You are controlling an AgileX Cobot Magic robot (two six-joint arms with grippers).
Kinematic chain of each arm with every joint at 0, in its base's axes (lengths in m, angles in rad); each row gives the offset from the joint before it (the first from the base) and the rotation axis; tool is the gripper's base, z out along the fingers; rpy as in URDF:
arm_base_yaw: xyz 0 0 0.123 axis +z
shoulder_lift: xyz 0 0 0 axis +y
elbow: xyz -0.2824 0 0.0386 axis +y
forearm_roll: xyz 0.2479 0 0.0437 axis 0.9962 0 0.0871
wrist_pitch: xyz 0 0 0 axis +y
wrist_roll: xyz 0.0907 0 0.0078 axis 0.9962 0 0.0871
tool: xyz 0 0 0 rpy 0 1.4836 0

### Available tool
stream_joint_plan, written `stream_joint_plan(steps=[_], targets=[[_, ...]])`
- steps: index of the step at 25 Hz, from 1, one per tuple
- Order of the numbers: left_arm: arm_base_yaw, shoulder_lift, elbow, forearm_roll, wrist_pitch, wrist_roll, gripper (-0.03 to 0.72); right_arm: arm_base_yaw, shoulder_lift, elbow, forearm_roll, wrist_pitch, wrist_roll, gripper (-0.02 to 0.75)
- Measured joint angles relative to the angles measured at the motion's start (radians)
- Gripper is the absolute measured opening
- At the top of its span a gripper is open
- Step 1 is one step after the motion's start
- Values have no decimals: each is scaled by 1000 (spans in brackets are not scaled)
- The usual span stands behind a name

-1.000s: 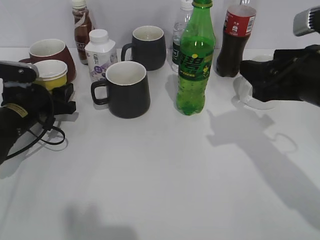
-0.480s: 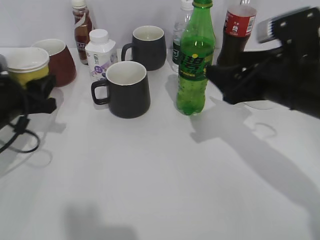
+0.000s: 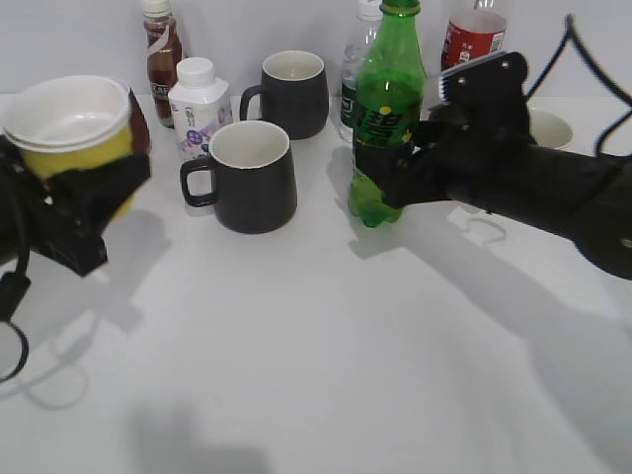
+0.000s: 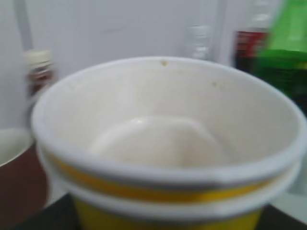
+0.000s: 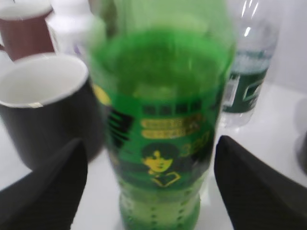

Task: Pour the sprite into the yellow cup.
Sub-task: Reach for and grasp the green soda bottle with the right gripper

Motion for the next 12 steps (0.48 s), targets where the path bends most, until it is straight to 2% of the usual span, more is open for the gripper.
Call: stream_joint_plan(steps=[7,9,12], targets=[[-72,-25,0,155,46,-70,373,0,140,-139,-3,-6,2,596],[-87,-25,0,193,71,-71,372,0,163,-165,-4,-6,4,559],[-105,-2,0,210,90,-71,372,0,169,-175,-4,-4,8,446]])
